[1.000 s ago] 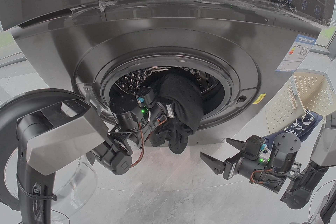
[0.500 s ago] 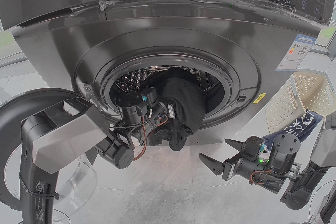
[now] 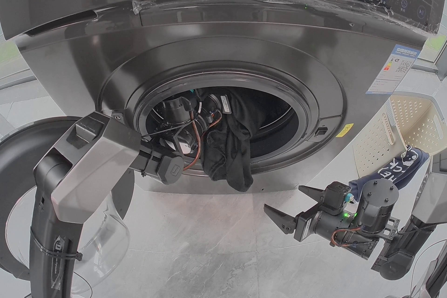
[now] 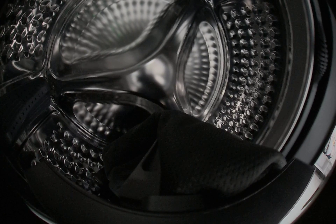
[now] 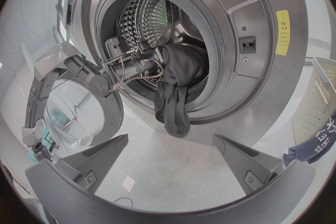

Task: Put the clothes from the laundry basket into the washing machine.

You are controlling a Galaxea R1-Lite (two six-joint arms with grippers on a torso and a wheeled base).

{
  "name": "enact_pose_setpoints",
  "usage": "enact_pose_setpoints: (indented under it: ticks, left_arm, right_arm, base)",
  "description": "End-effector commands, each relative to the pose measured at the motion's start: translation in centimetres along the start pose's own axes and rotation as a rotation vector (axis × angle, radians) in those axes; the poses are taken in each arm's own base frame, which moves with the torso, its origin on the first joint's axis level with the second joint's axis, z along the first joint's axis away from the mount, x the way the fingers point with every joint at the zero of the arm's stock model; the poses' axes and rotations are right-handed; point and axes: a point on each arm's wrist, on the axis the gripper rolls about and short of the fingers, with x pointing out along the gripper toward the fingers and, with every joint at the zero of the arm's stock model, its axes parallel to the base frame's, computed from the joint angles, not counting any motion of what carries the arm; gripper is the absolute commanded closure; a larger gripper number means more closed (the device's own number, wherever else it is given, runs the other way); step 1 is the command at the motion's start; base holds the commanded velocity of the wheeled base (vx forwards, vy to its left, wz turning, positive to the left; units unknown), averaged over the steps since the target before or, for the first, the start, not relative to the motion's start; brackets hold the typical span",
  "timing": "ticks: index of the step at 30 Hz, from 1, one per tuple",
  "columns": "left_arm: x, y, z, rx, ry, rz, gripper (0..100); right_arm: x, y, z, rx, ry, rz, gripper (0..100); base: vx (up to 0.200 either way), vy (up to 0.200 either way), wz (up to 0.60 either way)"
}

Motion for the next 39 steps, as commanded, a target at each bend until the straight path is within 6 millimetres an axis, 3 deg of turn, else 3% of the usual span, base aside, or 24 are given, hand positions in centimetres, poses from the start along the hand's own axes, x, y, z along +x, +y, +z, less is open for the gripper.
enact_pose_setpoints:
  ticks: [1, 13, 14, 21, 27, 34, 35, 39]
  left_arm:
    - [1.3, 0.4, -0.5, 0.0, -0.024, 0.041, 100]
    - [1.0, 0.3, -1.1, -0.001, 0.008, 0.045, 100]
    - [0.9, 0.2, -1.2, -0.005, 0.014, 0.043, 0]
    - [-1.1, -0.6, -0.8, -0.033, 0.123, 0.046, 0]
    - [-3.5, -1.2, -2.8, -0.041, 0.317, -0.002, 0]
    - [-3.5, -1.2, -4.5, -0.036, 0.369, -0.009, 0]
    - [-3.3, -1.2, -5.0, -0.034, 0.378, -0.008, 100]
    - [-1.4, -1.3, -4.7, -0.045, 0.317, 0.001, 100]
  right_arm:
    - [0.1, 0.2, 0.0, 0.001, -0.002, 0.004, 0]
    - [0.1, 0.2, 0.0, 0.001, -0.002, 0.002, 0]
    - [0.1, 0.2, 0.0, 0.001, -0.002, 0.002, 0]
    - [0.1, 0.2, 0.0, 0.001, -0.002, 0.004, 0]
    - [0.1, 0.2, 0.0, 0.001, -0.005, 0.004, 0]
    - [0.1, 0.2, 0.0, 0.001, -0.003, 0.006, 0]
    - [0.1, 0.2, 0.0, 0.001, -0.003, 0.006, 0]
    - [0.2, 0.4, -0.1, 0.0, 0.001, 0.011, 0]
  base:
    - [0.0, 0.0, 0.0]
    - [0.0, 0.0, 0.0]
    - [0.0, 0.0, 0.0]
    - [0.0, 0.0, 0.0]
    - [0.0, 0.0, 0.0]
    - [0.0, 0.0, 0.0]
    - [0.0, 0.0, 0.0]
    - [0.0, 0.0, 0.0]
